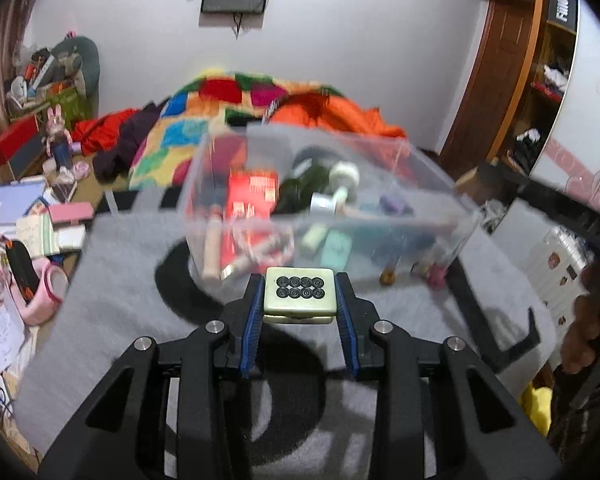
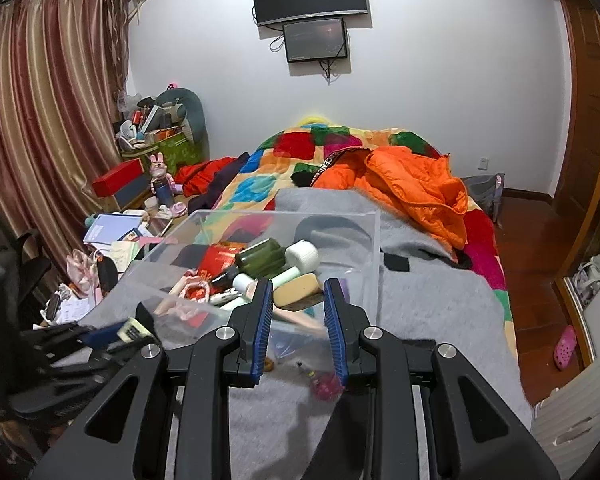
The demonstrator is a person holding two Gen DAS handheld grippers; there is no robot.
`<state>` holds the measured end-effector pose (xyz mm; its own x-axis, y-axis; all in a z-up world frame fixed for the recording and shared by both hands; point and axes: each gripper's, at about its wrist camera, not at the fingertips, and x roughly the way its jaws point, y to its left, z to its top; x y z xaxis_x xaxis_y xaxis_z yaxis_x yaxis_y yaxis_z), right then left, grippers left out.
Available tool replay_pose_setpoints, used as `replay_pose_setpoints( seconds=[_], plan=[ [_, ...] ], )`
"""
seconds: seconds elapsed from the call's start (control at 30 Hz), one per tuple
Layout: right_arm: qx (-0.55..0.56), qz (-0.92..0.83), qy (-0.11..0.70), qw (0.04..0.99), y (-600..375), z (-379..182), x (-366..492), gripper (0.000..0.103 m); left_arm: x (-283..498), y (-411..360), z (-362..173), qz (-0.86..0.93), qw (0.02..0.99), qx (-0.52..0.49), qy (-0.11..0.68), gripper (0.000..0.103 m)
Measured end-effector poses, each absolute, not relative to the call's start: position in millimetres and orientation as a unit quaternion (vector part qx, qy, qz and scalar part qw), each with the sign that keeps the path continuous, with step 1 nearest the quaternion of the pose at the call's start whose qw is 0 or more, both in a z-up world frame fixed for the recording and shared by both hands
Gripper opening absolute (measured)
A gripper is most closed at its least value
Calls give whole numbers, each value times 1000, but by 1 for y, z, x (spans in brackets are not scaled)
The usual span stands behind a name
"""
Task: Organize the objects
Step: 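Lower the cream block into the box with the left tool while the right tool drops the brass charm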
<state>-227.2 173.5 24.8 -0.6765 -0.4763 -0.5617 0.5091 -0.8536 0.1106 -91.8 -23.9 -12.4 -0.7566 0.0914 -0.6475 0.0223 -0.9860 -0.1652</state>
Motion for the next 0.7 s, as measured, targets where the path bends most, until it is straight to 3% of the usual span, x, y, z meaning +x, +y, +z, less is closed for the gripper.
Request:
replay_pose_setpoints(
  seconds=[0.27, 0.7],
  plan=[
    [301, -916, 28, 265, 167, 25, -245, 24, -112, -32, 17, 943, 22, -321, -86, 34],
    [340, -903, 46, 258, 149, -7, -266, 24, -166, -34, -13, 929, 13, -365, -67, 34]
  ],
)
